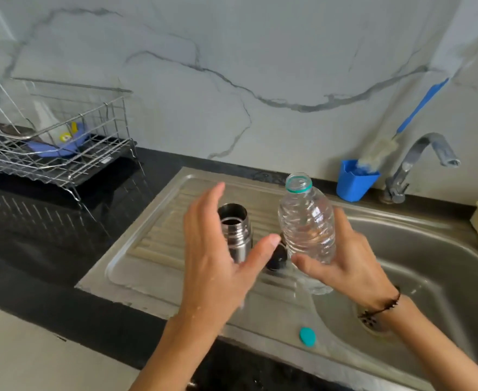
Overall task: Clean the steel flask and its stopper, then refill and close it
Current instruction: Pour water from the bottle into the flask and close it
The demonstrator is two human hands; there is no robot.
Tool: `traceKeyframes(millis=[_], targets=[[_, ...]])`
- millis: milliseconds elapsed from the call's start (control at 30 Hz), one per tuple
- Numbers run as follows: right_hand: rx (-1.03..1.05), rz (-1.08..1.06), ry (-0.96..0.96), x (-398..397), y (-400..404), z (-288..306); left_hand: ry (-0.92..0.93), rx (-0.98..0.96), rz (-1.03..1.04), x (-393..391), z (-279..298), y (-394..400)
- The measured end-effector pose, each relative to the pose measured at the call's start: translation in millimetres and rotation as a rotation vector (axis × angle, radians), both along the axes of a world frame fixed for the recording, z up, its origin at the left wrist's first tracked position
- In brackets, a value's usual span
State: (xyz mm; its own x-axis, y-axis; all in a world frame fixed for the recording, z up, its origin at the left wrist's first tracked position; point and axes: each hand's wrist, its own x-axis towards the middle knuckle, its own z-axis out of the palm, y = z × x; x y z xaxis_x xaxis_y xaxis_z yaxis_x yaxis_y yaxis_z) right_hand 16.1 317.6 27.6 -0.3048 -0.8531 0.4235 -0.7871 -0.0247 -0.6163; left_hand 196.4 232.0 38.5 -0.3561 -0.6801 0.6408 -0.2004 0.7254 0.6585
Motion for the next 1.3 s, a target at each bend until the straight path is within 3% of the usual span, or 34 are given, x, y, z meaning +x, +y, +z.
traceKeyframes(millis=[133,233,467,733,1300], targets=[[0.149,0.004,0.216,-17,-18,13,-0.148,0.453,-0.110,4,-19,-22],[0.304,0.011,0.400,-26,-29,16,-0.188,0.570,-0.134,3,-31,-29],[0.328,0.070,0.668,-31,-47,27,-0.208,0.575,-0.119,3,-46,-39],[0.205,0.064,0.978,-45,-55,44,-0.191,0.556,-0.110,1,-49,-39],[0.028,-0.008,1.288,-44,-63,77,-0.227,0.564,-0.098,-1,-45,-38]])
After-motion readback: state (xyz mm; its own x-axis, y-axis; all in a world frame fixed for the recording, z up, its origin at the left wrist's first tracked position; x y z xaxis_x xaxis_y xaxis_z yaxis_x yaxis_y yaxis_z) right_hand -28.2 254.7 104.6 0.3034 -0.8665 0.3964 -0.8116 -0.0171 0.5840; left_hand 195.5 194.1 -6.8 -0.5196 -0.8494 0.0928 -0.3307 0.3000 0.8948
